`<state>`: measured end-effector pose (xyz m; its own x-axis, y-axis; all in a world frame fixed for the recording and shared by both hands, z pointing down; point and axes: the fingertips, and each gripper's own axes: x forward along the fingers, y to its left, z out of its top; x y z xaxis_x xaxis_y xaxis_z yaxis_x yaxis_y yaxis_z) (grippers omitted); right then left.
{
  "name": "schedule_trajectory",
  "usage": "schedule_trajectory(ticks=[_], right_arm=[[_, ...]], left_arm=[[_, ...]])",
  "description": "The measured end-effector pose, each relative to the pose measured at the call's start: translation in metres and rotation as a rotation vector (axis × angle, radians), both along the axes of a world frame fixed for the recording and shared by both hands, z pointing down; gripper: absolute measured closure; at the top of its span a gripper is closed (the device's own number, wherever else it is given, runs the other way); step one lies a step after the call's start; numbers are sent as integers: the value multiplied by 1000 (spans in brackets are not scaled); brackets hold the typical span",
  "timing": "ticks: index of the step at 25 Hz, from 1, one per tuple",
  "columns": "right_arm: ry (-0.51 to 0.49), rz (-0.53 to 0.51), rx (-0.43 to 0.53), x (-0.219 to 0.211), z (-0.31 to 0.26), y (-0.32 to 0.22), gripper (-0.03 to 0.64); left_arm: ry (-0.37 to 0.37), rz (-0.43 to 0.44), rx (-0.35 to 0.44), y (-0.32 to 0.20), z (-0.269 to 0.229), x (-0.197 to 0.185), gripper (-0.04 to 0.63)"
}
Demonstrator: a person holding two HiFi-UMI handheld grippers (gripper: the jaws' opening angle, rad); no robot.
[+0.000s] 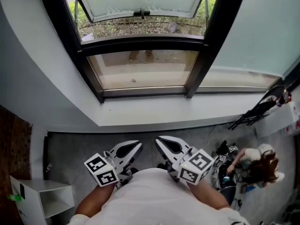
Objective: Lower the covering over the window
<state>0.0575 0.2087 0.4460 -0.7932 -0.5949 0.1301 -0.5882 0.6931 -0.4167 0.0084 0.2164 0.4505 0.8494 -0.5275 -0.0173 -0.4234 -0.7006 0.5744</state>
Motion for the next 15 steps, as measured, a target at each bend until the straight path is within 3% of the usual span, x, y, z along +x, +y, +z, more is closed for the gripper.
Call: schedule_trajectory(ticks=[8,15], right_arm=[[-27,44,-28,8,3,-8,594],[-24,81,-24,6,4,-14,592]], left_arm=[[12,1,4,1,-2,-2,580],[-10,-63,7,-5,2,-25,580]])
